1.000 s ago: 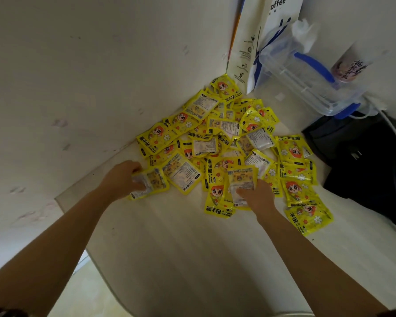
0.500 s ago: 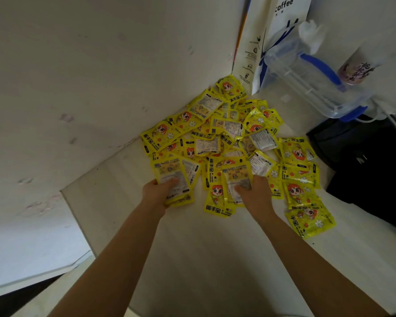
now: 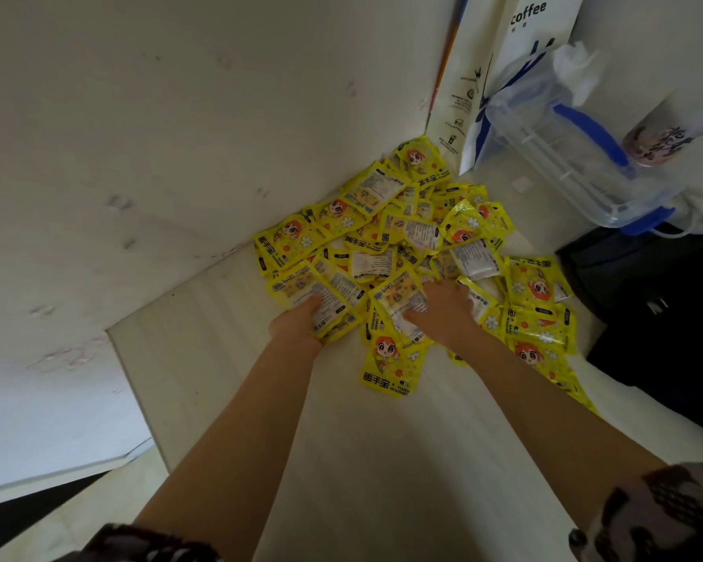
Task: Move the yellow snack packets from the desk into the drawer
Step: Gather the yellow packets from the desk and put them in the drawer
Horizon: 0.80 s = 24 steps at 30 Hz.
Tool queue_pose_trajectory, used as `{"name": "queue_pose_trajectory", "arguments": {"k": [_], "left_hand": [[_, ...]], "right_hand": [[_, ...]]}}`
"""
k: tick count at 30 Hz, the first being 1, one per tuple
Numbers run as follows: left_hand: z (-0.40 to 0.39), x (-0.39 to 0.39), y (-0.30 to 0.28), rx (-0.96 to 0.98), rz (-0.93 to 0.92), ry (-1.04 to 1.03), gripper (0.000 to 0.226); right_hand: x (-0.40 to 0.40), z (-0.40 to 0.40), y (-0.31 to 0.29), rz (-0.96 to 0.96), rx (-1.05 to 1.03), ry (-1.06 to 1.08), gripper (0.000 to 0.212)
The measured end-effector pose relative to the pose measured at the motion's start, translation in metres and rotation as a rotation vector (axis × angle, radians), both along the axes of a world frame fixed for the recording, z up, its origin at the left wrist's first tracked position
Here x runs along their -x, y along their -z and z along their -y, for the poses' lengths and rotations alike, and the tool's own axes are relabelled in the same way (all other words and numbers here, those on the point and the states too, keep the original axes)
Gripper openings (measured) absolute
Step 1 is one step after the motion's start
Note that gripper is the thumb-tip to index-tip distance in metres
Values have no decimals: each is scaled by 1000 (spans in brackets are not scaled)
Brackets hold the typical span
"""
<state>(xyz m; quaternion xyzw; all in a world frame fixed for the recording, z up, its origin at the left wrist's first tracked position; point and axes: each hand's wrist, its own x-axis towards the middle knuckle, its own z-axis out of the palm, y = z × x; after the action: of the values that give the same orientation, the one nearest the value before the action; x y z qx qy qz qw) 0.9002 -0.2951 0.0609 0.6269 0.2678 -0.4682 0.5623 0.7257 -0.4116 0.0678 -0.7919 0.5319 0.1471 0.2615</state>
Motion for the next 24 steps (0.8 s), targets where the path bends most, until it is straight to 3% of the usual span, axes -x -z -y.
{"name": "queue_pose_trajectory", "arguments": {"k": [4, 13, 20, 24], "left_hand": [[3, 0, -1, -24, 25, -2, 55], [-13, 2, -2, 25, 54, 10, 46], [-31, 9, 1, -12, 107, 3, 52], [-47, 21, 0, 80, 123, -58, 42]], "right_hand": [[1, -3, -3, -1, 4, -53, 55], [21, -20, -8, 231, -101, 41, 41], [52, -41, -11, 347, -134, 221, 37], [70, -54, -14, 426, -150, 332, 34]]}}
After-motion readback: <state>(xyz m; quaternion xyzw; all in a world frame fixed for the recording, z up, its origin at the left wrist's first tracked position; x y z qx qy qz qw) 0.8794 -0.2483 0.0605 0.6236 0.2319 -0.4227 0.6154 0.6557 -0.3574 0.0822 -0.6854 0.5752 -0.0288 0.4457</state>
